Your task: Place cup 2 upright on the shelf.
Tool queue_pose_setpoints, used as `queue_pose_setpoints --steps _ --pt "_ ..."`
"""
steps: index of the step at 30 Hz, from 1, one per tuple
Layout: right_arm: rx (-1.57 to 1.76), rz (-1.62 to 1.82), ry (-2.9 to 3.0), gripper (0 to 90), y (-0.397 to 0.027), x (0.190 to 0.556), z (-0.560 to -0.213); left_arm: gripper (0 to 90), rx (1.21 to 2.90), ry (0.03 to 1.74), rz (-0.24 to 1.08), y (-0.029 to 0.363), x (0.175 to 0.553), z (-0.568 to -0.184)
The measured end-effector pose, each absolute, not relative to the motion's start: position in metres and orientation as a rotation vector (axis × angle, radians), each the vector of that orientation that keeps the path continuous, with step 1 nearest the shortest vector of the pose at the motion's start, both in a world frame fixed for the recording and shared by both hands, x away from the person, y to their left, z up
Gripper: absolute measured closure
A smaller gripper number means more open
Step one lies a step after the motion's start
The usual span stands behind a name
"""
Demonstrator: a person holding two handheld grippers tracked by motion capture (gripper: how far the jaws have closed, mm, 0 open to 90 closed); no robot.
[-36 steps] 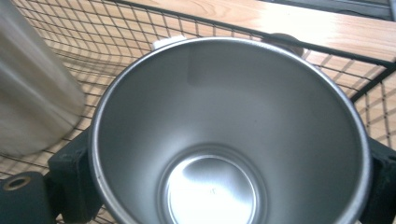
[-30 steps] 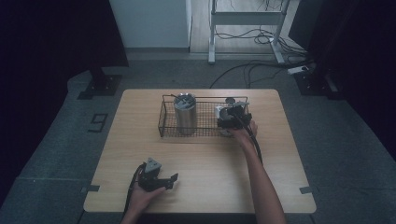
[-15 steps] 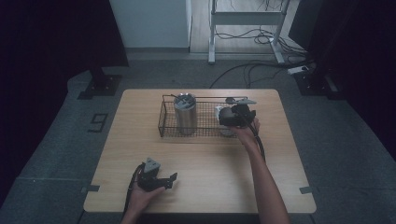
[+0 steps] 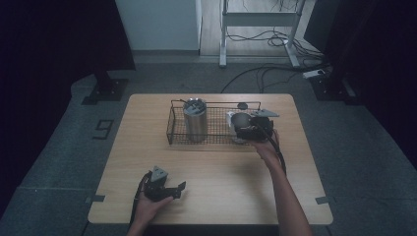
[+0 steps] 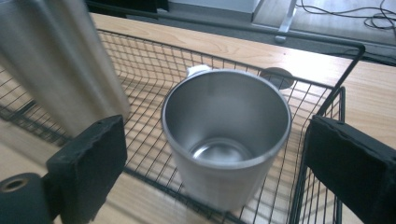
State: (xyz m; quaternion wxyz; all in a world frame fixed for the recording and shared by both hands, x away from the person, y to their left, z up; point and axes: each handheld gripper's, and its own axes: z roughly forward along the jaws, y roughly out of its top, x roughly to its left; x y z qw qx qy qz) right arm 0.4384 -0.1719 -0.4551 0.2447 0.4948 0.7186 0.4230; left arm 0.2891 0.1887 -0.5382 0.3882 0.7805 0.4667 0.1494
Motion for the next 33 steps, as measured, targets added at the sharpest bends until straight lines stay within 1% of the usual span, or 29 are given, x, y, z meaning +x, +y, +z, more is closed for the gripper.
queue_pose_setpoints --steps 2,3,10,14,15,21,27,33 --pt "1.350 1.154 1.967 6.2 -0.173 0.436 -0.455 13.0 1.988 1.188 0.380 0.189 0.289 -0.539" --pt "1.326 1.160 1.973 8.8 -0.176 0.427 -0.457 13.0 1.988 1.190 0.381 0.188 0.289 -0.539" --pt "1.318 1.226 1.953 12.5 -0.185 0.404 -0.460 13.0 1.993 1.191 0.383 0.188 0.289 -0.540" --pt "1.306 1.269 1.942 13.2 -0.193 0.386 -0.463 13.0 1.993 1.193 0.387 0.188 0.289 -0.540" --pt "1.306 1.269 1.942 13.2 -0.193 0.386 -0.463 13.0 1.993 1.193 0.387 0.188 0.289 -0.540" --pt "1.305 1.273 1.943 13.5 -0.206 0.360 -0.477 13.0 2.001 1.186 0.387 0.185 0.288 -0.540" --pt "1.329 1.279 1.937 13.7 -0.217 0.345 -0.490 13.0 2.004 1.191 0.389 0.185 0.289 -0.541" --pt "1.368 1.285 1.944 14.6 -0.229 0.325 -0.511 13.0 2.020 1.186 0.390 0.180 0.288 -0.544"
